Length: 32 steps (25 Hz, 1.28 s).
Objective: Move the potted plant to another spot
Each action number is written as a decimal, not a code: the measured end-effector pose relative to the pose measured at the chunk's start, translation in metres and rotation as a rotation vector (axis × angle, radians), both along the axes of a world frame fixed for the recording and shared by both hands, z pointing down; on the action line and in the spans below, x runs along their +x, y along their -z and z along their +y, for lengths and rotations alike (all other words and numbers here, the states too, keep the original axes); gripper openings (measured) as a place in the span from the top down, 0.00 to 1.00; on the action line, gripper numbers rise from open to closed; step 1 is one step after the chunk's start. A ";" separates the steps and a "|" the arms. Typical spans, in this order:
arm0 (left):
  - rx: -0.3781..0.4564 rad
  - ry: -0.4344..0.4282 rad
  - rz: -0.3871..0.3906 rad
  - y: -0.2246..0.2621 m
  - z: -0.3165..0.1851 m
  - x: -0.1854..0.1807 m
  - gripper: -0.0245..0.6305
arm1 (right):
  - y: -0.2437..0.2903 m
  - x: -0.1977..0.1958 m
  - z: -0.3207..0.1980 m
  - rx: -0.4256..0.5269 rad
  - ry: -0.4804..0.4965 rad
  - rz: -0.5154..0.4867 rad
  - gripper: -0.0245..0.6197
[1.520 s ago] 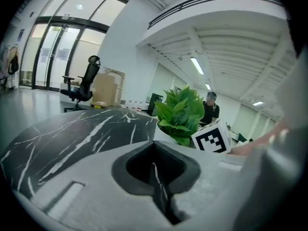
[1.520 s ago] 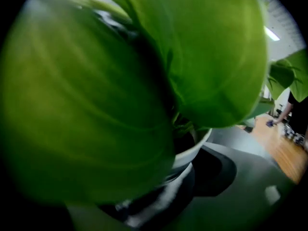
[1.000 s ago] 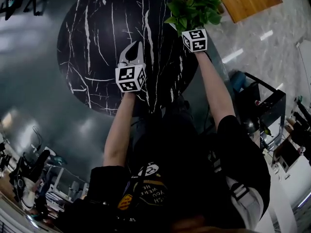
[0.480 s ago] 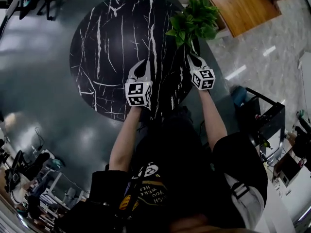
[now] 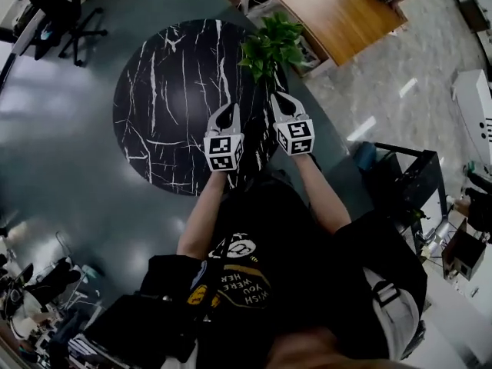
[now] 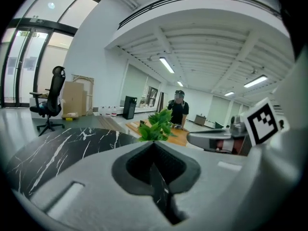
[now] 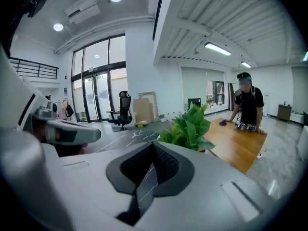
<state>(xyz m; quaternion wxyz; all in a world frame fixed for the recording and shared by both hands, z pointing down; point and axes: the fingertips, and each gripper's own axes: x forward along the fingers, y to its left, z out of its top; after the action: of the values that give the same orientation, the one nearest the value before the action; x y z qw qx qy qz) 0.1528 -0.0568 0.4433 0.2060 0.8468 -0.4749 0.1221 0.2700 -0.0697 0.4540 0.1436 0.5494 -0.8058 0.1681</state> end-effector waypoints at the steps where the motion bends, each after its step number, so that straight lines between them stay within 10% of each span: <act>1: 0.018 -0.029 0.002 0.008 0.002 0.006 0.96 | 0.015 -0.004 0.000 0.025 -0.011 -0.004 0.97; 32: 0.143 -0.144 -0.052 0.076 0.075 0.062 0.96 | 0.080 -0.015 0.090 0.056 0.037 0.000 0.97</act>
<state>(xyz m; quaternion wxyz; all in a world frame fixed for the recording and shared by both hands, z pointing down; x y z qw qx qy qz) 0.2152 0.0180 0.3673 0.1232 0.8879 -0.4255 0.1244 0.2551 0.0205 0.3744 0.1311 0.5383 -0.8201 0.1429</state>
